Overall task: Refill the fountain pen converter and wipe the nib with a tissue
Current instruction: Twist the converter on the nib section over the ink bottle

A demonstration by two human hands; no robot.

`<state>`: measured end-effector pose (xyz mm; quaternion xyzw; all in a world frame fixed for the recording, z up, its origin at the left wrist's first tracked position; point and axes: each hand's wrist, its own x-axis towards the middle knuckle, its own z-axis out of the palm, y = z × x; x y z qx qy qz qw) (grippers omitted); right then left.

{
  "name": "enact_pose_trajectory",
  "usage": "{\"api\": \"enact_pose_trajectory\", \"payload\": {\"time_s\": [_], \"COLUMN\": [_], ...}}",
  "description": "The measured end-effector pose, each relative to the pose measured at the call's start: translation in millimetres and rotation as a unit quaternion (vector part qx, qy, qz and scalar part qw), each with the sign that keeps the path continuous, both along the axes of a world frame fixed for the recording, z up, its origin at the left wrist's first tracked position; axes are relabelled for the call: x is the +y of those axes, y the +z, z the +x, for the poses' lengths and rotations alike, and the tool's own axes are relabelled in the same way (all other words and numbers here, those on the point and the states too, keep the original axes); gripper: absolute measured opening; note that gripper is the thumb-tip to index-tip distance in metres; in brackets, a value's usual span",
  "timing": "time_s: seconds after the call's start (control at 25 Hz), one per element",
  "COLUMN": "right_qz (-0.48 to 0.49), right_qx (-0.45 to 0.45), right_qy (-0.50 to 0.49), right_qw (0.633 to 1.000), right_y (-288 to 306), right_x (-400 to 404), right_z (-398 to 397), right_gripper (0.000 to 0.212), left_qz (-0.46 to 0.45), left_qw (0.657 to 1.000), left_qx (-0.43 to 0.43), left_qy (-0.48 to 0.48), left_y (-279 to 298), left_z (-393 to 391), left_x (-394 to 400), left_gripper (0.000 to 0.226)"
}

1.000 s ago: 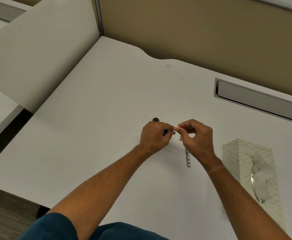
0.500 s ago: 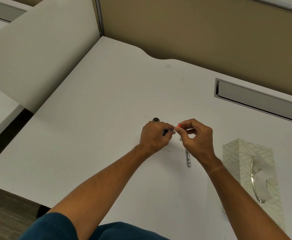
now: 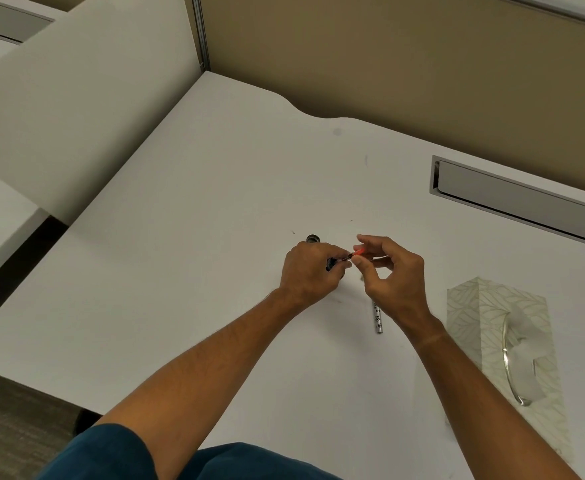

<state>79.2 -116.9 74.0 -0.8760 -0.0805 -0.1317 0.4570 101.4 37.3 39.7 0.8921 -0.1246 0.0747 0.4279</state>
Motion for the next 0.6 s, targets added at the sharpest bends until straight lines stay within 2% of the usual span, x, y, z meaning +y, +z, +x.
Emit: {"api": "enact_pose_trajectory", "payload": {"time_s": [0.24, 0.44, 0.6], "right_qz": [-0.008, -0.010, -0.027], "right_qx": [-0.005, -0.008, -0.027], "right_qy": [-0.011, 0.006, -0.002], "right_qw": [1.000, 1.000, 0.999], "right_y": [2.1, -0.1, 0.2], "right_x": [-0.7, -1.4, -1.3], "right_z": [2.1, 1.7, 4.3], "right_gripper": [0.009, 0.025, 0.010], "left_qz": [-0.004, 0.003, -0.002], "left_qw": [1.000, 1.000, 1.000], "left_qx": [-0.008, -0.002, -0.009], "left_qy": [-0.006, -0.010, -0.004], "left_y": [0.8, 1.2, 0.8], "left_z": [-0.8, -0.4, -1.4], "left_x": [-0.1, -0.9, -1.3], "left_gripper": [0.015, 0.016, 0.014]}}
